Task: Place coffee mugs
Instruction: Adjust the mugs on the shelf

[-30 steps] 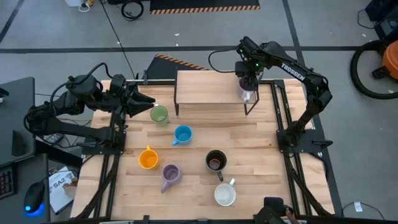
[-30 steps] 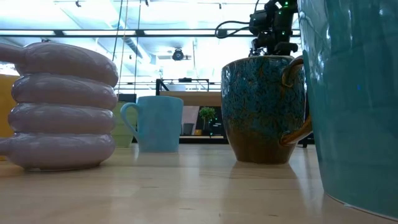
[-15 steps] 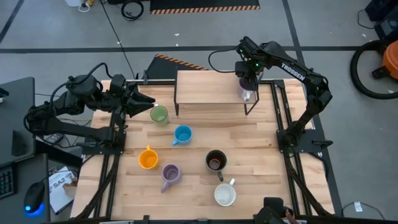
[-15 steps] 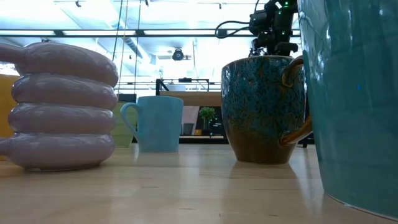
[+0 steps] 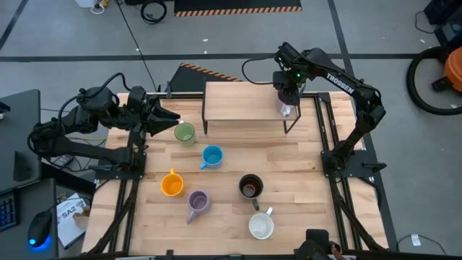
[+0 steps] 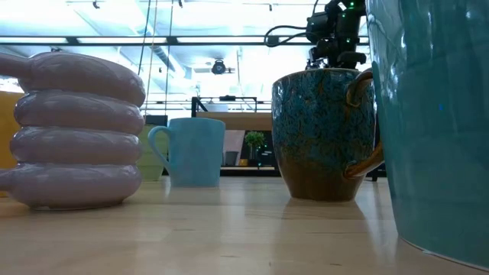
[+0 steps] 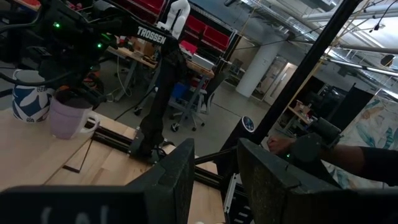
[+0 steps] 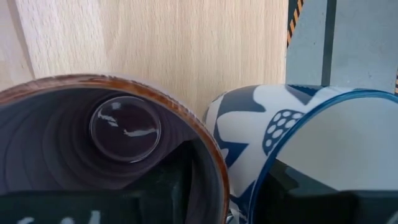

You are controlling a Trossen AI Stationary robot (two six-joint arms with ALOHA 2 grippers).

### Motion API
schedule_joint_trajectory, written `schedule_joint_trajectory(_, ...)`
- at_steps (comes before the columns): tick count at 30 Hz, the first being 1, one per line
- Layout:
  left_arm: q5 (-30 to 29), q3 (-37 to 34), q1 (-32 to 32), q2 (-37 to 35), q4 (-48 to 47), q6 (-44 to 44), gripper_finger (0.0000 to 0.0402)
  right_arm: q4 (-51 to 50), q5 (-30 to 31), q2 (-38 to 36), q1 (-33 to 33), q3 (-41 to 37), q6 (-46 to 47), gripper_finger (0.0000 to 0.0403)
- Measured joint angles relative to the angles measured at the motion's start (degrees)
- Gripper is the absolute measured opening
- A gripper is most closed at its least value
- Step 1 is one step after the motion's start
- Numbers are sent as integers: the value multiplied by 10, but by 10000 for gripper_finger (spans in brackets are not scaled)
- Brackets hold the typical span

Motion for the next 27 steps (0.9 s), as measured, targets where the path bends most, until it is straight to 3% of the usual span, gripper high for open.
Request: schedule_joint_trajectory(27, 0, 0, 0, 0, 0, -1, 128, -1, -2, -1, 0, 0, 3, 100)
